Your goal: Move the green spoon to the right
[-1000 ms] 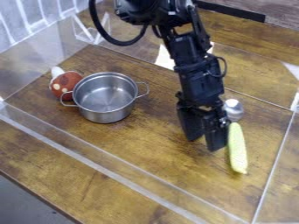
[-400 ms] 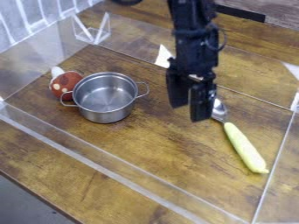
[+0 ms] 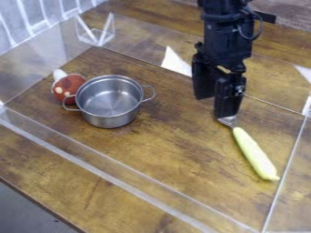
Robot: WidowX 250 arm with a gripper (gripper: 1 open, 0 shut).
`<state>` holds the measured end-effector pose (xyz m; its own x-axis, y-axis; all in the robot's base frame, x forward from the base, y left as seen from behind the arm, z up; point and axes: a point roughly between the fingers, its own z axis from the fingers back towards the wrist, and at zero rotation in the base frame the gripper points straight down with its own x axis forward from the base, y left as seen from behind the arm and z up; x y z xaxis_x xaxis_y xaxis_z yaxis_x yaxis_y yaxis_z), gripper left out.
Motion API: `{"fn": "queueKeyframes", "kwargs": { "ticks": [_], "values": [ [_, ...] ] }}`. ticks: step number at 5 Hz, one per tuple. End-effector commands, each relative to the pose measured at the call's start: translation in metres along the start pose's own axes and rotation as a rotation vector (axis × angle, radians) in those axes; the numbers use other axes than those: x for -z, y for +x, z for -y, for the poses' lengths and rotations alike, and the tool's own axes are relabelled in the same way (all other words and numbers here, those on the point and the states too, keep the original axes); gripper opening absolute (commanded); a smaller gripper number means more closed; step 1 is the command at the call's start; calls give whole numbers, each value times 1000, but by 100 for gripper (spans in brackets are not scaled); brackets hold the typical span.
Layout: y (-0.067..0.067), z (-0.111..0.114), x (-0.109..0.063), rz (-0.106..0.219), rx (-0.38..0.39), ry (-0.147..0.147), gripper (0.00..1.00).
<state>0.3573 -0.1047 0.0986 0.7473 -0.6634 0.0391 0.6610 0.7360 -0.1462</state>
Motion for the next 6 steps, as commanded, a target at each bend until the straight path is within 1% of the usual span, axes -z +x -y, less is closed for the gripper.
{"fn": "queueKeyframes", "kwargs": {
  "ticks": [1, 2, 5, 6],
  "values": [
    [13, 9, -14, 81, 59, 41, 100],
    [15, 10, 3, 83, 79, 27, 100],
    [14, 13, 42, 109, 33, -2, 100],
    [17, 15, 48, 118, 3, -7, 100]
  ]
}}
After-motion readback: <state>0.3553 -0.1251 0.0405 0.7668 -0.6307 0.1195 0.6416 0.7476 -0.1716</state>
